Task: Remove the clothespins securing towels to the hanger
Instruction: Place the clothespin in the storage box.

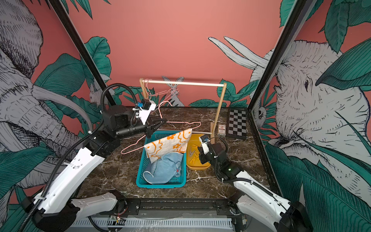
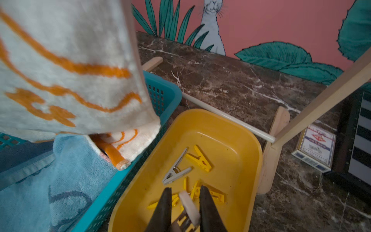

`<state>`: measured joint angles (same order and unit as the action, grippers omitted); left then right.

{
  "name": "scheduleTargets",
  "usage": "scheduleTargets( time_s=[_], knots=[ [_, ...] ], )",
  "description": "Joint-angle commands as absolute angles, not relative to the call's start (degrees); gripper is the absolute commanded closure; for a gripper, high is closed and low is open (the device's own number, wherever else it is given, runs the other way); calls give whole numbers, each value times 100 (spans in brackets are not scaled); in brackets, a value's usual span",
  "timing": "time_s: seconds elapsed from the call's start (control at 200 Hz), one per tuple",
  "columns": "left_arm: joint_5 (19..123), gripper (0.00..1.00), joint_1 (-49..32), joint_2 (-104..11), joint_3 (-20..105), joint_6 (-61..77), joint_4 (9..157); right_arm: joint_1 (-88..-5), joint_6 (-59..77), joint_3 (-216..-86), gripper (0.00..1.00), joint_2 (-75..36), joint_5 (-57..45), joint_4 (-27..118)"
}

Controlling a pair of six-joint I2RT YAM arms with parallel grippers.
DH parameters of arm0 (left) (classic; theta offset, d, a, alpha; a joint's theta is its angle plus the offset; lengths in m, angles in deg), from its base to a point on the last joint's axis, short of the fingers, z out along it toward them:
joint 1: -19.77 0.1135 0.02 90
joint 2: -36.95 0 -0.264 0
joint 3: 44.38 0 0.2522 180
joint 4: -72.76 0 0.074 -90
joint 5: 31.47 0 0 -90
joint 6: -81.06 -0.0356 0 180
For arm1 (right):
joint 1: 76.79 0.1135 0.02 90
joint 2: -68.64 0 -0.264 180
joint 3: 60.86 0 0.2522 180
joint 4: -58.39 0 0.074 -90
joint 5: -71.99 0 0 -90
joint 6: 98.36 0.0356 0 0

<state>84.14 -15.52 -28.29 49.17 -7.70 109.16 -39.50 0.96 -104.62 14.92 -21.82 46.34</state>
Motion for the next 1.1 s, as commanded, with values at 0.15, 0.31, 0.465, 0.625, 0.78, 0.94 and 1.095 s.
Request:
scheduleTargets(
  time_s=[0.15, 0.31, 0.465, 0.625, 0.78, 0.94, 1.095],
  knots=[
    [8376, 100, -1574, -2634, 4945, -784, 10823, -4185, 638, -10355, 88, 758, -2082, 5295],
    [8367, 100, -1574, -2626, 4910, -776, 10810, -4242, 742, -10353, 88, 360, -2043, 5431],
    [8367, 100, -1580, -2641, 4909, -778, 10797, -4269, 763, -10371, 87, 62, -2030, 5491],
    [8385, 100, -1574, -2662, 4894, -769, 10797, -4287, 799, -10415, 84, -199, -2047, 5491],
    [8402, 100, -1574, -2662, 4892, -766, 10797, -4293, 822, -10458, 77, -394, -2047, 5483],
    [8402, 100, -1574, -2651, 4879, -766, 10800, -4296, 841, -10467, 66, -449, -2069, 5482],
    [8402, 100, -1574, -2642, 4870, -762, 10805, -4302, 817, -10485, 57, -432, -2056, 5448]
  ],
)
